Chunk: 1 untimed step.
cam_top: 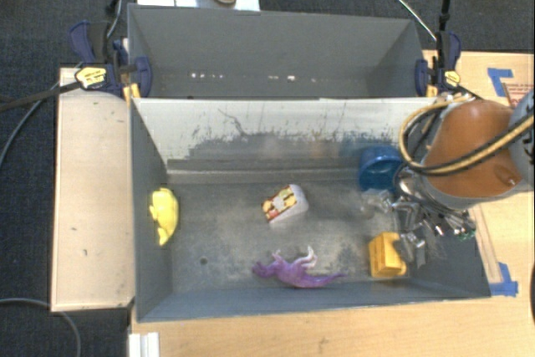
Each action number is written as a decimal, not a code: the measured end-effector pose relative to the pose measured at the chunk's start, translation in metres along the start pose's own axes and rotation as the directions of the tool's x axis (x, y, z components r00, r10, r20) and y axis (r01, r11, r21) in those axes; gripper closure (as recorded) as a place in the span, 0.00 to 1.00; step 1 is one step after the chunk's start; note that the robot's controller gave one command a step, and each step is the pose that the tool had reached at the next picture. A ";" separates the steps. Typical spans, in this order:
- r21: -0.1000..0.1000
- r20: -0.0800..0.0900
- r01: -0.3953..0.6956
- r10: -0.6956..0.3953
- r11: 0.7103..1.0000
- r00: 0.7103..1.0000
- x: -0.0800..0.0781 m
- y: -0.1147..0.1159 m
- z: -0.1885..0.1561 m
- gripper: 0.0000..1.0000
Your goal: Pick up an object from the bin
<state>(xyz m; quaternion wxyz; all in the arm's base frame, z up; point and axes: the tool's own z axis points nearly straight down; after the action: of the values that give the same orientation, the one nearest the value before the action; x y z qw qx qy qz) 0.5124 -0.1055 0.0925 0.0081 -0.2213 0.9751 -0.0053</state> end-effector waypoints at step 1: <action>0.002 -0.004 -0.051 0.051 0.999 0.999 0.001 0.002 0.009 0.00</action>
Offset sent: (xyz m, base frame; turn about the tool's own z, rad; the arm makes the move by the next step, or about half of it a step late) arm -0.0214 0.0141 -0.0225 -0.1524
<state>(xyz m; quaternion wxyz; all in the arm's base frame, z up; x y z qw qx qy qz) 0.5108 -0.1043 0.0835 0.0064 -0.1962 0.9805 -0.0064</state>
